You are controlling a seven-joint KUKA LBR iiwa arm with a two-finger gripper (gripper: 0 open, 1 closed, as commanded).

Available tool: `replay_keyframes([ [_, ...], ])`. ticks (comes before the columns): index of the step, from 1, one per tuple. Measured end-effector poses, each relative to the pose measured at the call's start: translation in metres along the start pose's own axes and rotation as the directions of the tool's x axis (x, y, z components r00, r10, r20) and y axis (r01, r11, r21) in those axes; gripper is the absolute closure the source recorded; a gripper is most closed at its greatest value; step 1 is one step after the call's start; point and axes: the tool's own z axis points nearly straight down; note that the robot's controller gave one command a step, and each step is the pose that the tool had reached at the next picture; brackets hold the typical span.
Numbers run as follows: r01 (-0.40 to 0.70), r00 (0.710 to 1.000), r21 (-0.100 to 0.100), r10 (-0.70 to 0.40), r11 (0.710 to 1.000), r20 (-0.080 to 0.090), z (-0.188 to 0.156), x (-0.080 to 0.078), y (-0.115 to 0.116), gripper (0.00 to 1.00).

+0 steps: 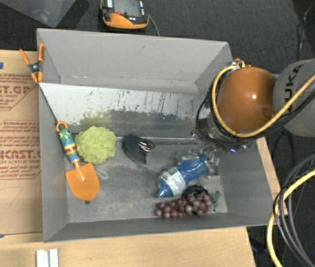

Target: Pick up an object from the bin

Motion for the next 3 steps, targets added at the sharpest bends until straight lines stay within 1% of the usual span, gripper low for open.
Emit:
replay_keyframes([
  [1, -0.003, 1.000, -0.004, 0.003, 1.000, 0.000, 0.016, 0.012, 0.002, 1.00],
  [2, 0.008, 1.000, 0.000, -0.008, 1.000, 0.004, 0.006, 0.002, -0.005, 1.00],
  [3, -0.001, 1.000, -0.004, 0.001, 1.000, 0.002, 0.001, 0.014, -0.007, 1.00],
])
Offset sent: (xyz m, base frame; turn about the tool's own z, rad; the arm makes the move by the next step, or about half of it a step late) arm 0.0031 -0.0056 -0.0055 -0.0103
